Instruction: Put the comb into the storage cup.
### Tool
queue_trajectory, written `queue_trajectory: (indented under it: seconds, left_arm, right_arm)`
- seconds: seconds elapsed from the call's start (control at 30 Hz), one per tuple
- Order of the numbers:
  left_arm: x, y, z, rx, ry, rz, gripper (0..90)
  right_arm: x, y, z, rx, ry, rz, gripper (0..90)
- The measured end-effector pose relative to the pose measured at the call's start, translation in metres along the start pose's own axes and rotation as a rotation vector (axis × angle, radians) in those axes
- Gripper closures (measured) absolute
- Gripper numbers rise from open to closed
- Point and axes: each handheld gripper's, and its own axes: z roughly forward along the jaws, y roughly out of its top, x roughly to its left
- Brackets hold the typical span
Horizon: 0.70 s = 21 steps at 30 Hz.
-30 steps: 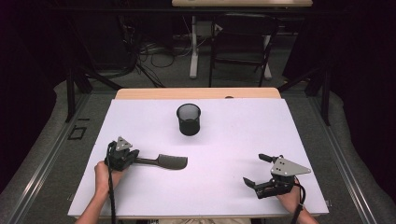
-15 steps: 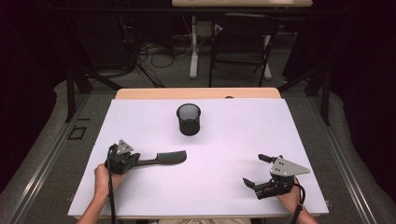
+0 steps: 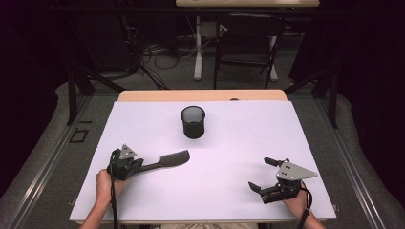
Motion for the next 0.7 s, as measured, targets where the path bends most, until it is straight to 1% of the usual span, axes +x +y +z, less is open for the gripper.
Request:
queue_trajectory:
  seconds: [0.03, 0.4, 0.7]
  left_arm:
    - [-0.0003, -0.0002, -0.0003, -0.002, 0.004, -0.002, 90.0]
    - [-0.0043, -0.0005, -0.0016, 0.014, -0.011, -0.010, 90.0]
    - [-0.0064, -0.0035, -0.0055, 0.010, -0.011, -0.013, 90.0]
  right_arm:
    - [0.0000, 0.0000, 0.0002, 0.000, 0.000, 0.000, 0.0]
    - [-0.0004, 0.0001, 0.0000, 0.008, 0.002, -0.003, 0.0]
    - [-0.0003, 0.0001, 0.0001, 0.006, 0.001, -0.002, 0.0]
